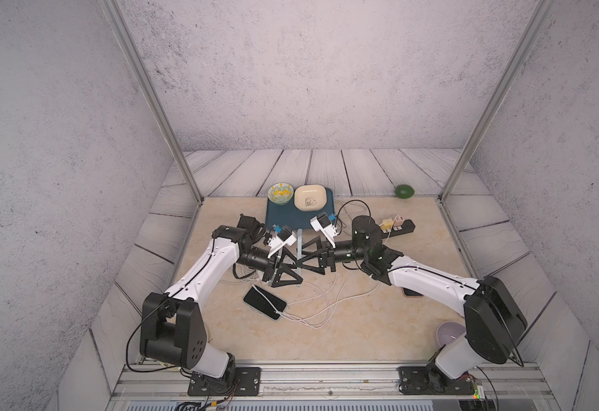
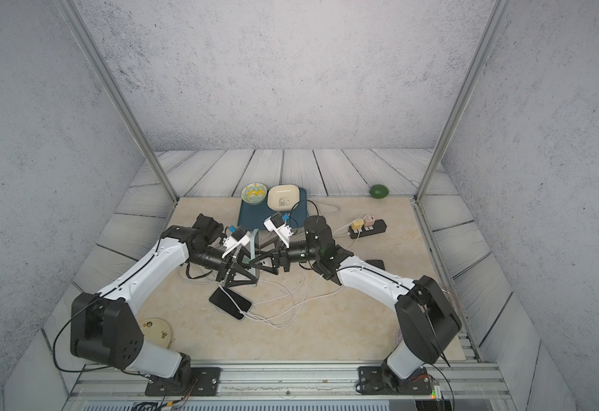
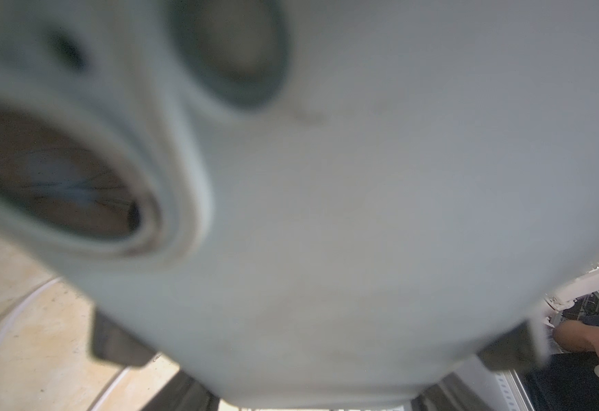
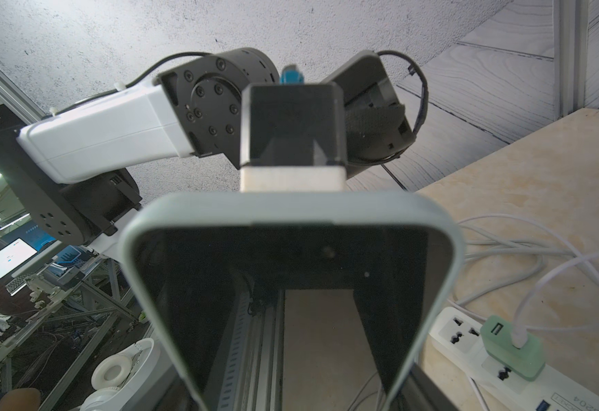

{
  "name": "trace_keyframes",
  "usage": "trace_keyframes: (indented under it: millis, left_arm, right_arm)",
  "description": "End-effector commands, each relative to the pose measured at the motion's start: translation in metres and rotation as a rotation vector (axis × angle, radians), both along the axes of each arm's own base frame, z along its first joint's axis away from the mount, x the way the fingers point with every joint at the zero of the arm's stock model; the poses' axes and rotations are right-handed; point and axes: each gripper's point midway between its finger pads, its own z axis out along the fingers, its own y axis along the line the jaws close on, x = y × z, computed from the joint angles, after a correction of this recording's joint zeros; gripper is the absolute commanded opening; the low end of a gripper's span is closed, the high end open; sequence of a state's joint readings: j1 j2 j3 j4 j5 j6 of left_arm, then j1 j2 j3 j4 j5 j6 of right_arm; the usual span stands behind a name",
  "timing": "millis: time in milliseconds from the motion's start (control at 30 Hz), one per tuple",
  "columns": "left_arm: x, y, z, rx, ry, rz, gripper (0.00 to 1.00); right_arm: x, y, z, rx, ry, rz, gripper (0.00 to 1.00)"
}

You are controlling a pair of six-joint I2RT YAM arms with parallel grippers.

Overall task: Unplug the charging cable from the phone
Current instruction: Place the phone at the center of the board.

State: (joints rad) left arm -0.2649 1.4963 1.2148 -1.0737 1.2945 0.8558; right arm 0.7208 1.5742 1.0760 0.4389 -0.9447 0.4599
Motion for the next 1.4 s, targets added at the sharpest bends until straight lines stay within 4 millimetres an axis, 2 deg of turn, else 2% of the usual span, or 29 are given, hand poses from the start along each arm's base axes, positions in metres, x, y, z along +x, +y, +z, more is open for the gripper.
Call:
trace_keyframes:
  millis: [0,100,133,167,500,833,1000,1233,1367]
  left_arm:
    - [-0.002,-0.003,0.014,-0.043,-0.02,-0.016,0.54]
    - [-0.002,-0.003,0.014,-0.039,-0.03,-0.013,0.79]
    - [-0.002,-0.003,0.014,-0.037,-0.037,-0.011,0.93]
    - [-0.002,-0.002,0.013,-0.036,-0.043,-0.008,0.99]
    - [0.013,0.004,0.004,0.013,-0.074,0.059,0.98]
    - [0.021,0.01,0.005,0.026,-0.079,0.095,0.98]
    - [0.023,0.011,0.006,0.032,-0.083,0.105,0.98]
    - [0.024,0.012,0.006,0.036,-0.078,0.112,0.98]
    - [0.025,0.011,0.006,0.037,-0.073,0.114,0.98]
  right_arm:
    - [0.0,-0.001,0.011,0.019,-0.038,-0.002,0.52]
    - [0.0,-0.001,0.01,0.011,-0.042,-0.007,0.51]
    - [0.0,-0.002,0.01,0.008,-0.041,-0.009,0.5]
    - [0.0,-0.002,0.01,0.004,-0.043,-0.011,0.5]
    - [0.001,-0.018,-0.003,-0.11,-0.019,-0.084,0.47]
    - [0.009,-0.063,-0.048,-0.396,0.068,-0.257,0.45]
    - [0.02,-0.101,-0.076,-0.568,0.183,-0.367,0.42]
    - [0.035,-0.165,-0.123,-0.817,0.351,-0.545,0.37]
    - [0.04,-0.199,-0.141,-0.923,0.4,-0.644,0.35]
